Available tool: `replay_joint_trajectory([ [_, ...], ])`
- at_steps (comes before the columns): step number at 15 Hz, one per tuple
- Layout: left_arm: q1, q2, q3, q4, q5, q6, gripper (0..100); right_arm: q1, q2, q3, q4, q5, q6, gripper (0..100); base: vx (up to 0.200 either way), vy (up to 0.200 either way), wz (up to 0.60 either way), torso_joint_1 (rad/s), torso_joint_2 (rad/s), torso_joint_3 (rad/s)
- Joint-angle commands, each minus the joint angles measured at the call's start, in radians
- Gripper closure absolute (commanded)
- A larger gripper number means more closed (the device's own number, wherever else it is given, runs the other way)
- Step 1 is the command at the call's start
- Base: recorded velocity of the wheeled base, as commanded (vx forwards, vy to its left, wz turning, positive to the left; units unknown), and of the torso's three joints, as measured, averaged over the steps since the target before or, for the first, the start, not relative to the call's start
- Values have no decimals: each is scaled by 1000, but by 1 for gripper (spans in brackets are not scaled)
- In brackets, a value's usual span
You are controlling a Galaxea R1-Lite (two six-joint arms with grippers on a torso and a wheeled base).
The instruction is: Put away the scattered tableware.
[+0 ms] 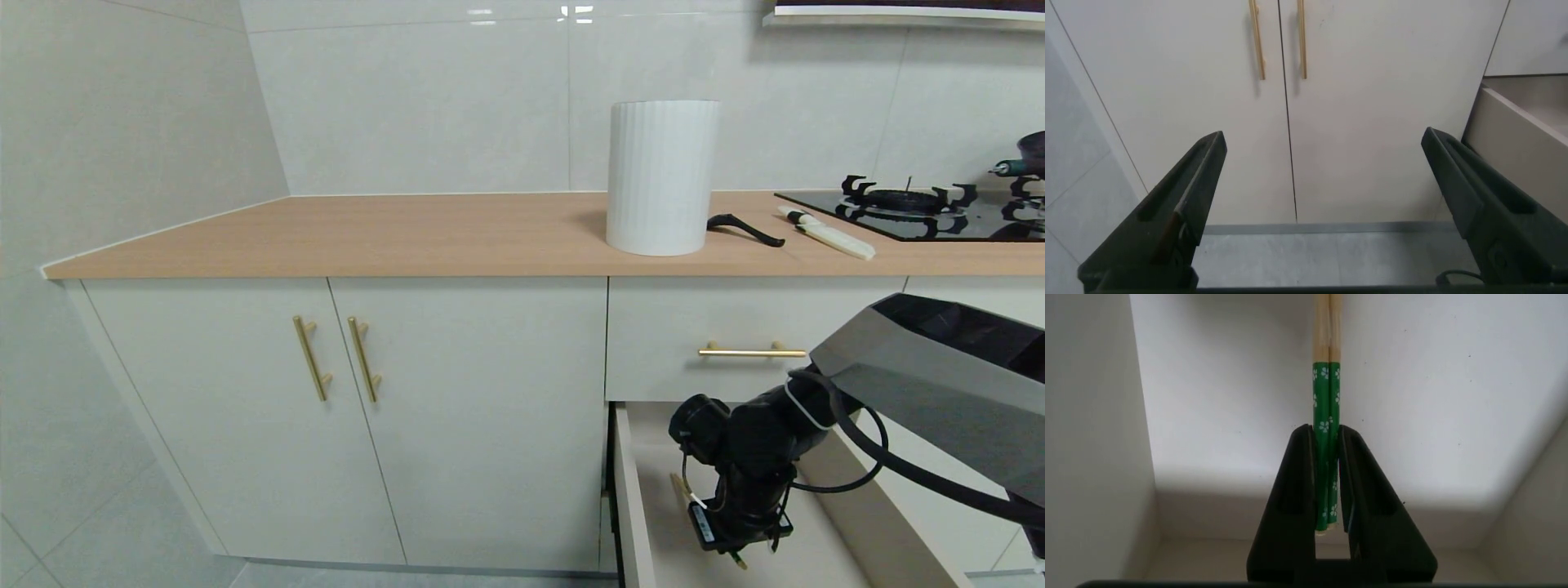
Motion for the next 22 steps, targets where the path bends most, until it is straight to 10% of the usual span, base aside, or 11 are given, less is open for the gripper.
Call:
replay_joint_trajectory([
  [1,0,0,0,0,0,0,0,1,0,0,0,-1,0,100,0,0,0,0,0,0],
  [2,0,0,0,0,0,0,0,1,0,0,0,-1,0,100,0,0,0,0,0,0],
  [3,0,0,0,0,0,0,0,1,0,0,0,-1,0,0,0,0,0,0,0,0],
  [12,0,0,0,0,0,0,0,-1,-42,-3,2,-1,2,0,0,0,0,0,0,0],
  [22,0,0,0,0,0,0,0,-251,-748,49,2,11,-104,0,0,0,0,0,0,0],
])
